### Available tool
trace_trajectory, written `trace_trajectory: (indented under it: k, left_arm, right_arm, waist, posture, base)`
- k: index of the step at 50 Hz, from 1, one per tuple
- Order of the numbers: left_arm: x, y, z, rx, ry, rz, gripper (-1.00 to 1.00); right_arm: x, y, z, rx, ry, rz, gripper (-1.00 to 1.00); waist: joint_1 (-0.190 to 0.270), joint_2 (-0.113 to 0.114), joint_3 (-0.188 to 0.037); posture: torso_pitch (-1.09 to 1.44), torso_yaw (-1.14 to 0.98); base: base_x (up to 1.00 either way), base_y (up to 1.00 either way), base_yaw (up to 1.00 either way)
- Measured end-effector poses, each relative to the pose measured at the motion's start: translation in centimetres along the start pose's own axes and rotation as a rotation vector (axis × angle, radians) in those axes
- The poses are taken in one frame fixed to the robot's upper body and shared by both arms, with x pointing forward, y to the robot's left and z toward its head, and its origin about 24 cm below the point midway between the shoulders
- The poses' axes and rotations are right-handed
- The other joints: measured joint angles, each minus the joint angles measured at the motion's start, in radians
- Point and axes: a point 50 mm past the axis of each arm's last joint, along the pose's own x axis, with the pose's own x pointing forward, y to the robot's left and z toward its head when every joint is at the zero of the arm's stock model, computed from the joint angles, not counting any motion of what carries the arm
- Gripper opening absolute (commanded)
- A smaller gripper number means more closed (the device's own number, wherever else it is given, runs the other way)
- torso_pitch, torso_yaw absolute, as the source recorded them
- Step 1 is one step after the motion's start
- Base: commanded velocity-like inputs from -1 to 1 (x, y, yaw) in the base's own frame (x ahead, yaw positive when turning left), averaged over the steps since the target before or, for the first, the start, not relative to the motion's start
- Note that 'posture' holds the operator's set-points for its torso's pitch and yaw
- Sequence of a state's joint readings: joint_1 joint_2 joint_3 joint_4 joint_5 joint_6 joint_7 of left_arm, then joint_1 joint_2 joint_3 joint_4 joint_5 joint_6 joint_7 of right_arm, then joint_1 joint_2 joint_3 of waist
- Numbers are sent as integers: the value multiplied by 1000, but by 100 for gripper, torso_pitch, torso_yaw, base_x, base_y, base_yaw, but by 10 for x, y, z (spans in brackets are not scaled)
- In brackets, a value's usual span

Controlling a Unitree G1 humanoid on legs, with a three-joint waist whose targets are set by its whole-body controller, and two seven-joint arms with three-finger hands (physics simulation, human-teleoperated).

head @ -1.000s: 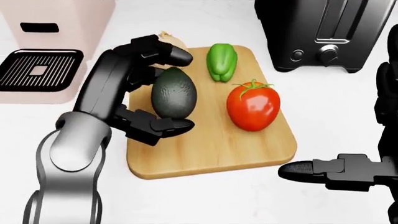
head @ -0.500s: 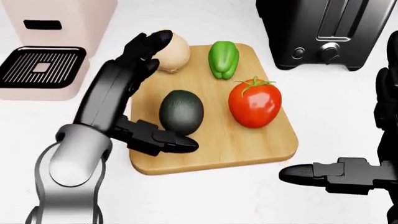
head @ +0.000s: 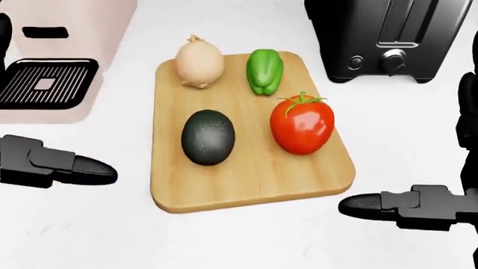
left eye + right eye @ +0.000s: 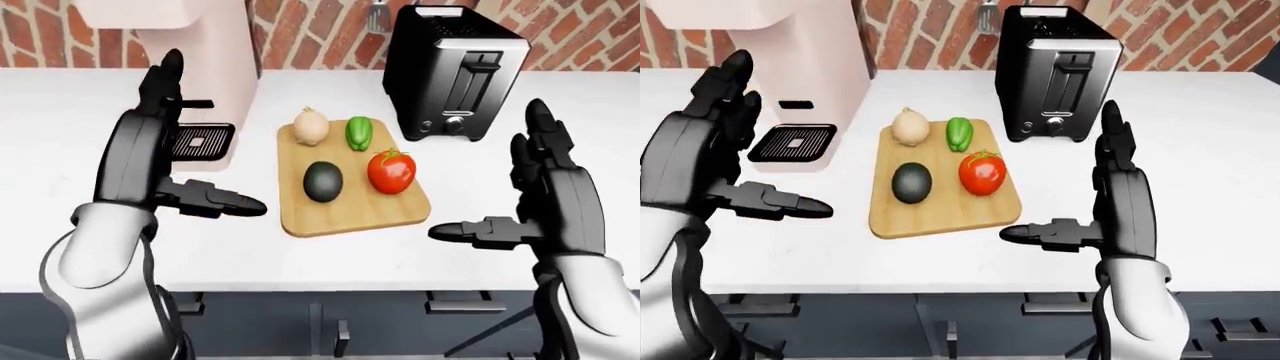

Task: Place the avocado, onion, tomato and bell pepper on the cutting board.

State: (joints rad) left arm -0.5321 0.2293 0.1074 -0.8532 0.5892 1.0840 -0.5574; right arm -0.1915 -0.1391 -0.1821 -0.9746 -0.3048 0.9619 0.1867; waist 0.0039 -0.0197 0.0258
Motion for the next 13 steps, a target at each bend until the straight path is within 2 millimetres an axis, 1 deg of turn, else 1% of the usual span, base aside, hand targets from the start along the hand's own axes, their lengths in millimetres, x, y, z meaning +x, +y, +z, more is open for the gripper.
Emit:
trace_trajectory:
  k: [6,9,13]
  left_arm:
    - [-10,18,-12,22,49,37,100]
    - [-12,24,-21,29,74,58,100]
    - [-15,31,-29,34,97,83,100]
  right_arm:
    - [1,-2,7,-7,-14,-2,100]
    - [0,-3,10,-11,-26,-2,100]
    - [0,-7,14,-13,-34,-7,100]
  waist:
    - [2,3,3]
    - [3,4,1]
    - [2,4,3]
  posture:
    - [0,0]
    - [0,0]
    - [0,0]
  base:
    - [0,0,0]
    - [0,0,0]
    - [0,0,0]
